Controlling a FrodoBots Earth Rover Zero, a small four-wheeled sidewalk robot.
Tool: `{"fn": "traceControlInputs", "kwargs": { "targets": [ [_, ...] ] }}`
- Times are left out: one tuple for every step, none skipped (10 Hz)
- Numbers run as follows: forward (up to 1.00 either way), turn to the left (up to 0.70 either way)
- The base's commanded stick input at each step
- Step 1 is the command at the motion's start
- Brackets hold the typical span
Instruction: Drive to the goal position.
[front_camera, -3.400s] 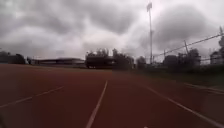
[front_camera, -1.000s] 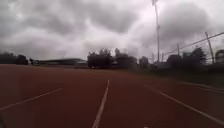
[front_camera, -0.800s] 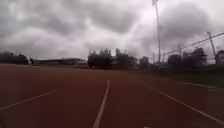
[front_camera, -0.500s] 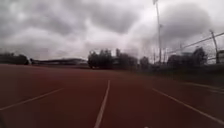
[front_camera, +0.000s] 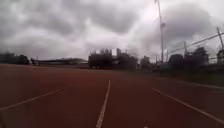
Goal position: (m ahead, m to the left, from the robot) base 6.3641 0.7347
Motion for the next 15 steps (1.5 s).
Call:
{"fn": "traceControlInputs", "kwargs": {
  "targets": [
    [0.7,0.0],
    [0.7,0.0],
    [0.7,0.0],
    [0.7,0.0],
    [0.7,0.0],
    [0.7,0.0],
    [0.7,0.0],
    [0.7,0.0],
    [0.7,0.0],
    [0.7,0.0],
    [0.7,0.0],
    [0.7,0.0],
    [0.7,0.0],
    [0.7,0.0],
    [0.7,0.0]
  ]
}}
